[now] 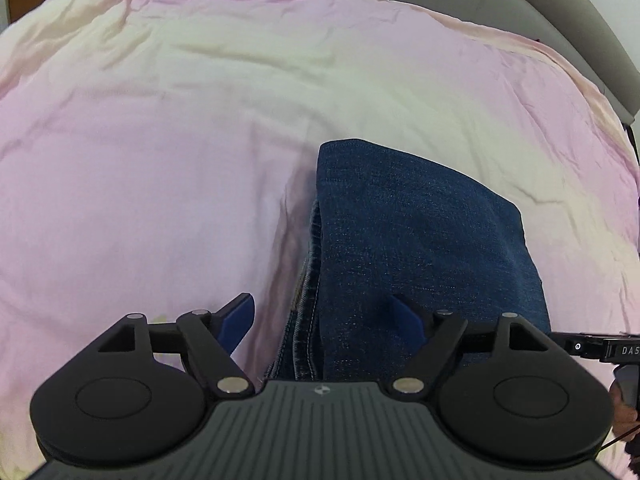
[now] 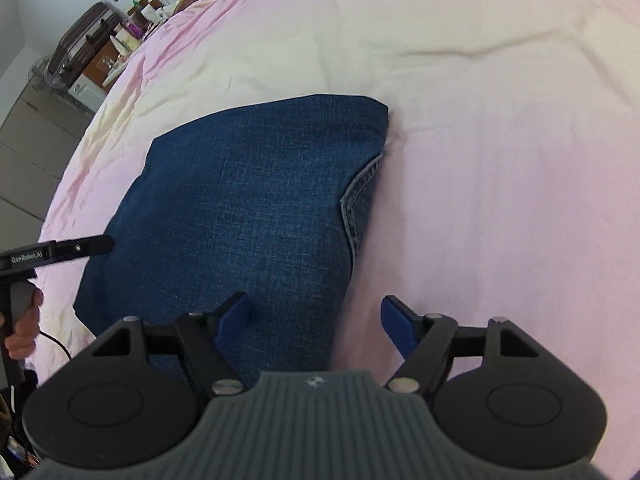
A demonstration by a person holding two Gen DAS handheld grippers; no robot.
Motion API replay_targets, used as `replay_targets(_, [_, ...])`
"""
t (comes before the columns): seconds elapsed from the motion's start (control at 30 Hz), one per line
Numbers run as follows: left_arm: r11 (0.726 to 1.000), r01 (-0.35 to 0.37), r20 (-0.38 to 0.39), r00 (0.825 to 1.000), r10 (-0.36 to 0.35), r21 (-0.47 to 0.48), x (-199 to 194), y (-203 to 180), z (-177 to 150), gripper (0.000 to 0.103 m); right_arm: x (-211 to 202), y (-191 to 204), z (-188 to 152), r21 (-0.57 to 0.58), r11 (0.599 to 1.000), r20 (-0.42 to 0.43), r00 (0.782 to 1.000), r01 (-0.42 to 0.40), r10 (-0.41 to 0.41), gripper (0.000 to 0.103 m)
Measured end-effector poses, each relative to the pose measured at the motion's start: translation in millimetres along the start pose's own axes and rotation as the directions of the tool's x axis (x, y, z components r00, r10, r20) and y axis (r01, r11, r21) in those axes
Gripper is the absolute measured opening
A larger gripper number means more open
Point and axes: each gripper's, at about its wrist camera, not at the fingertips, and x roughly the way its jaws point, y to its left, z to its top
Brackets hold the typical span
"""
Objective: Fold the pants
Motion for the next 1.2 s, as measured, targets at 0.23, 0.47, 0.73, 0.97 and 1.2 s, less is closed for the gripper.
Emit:
replay_targets(0.23, [0.996,0.082,-0.026,0.996,-0.083,-0.035,21,9,-1,0.093,15,-16,-5,0.162,0.982,-0.004,0.995,-0.099,0.101,0.070])
replay_targets(0.47, [0.988,0.149,-0.033,0.988,-0.151,-0.046,38,15,1,0.087,37,-18,0,0.201,0.970,0.008,0.991,-0.135,0.136,0.069])
replay_targets(0.73, [0.992,0.122,0.002,0.992,-0.122,-0.034,20,11,-1,0.041,34,3,5,0.158,0.980,0.042,0.992,-0.124,0.119,0.035])
replay_targets(0.97, [0.990,0.136,0.059,0.989,-0.134,-0.026,-40,21,0,0.020,-19,56,15,0.073,0.980,0.093,0.980,-0.184,0.177,0.017])
replay_targets(1.2, [0.992,0.103,0.158,0.983,-0.089,-0.079,-123,62,-6,0.019,-56,152,18,-0.037,0.957,0.145,0.946,-0.289,0.292,0.017])
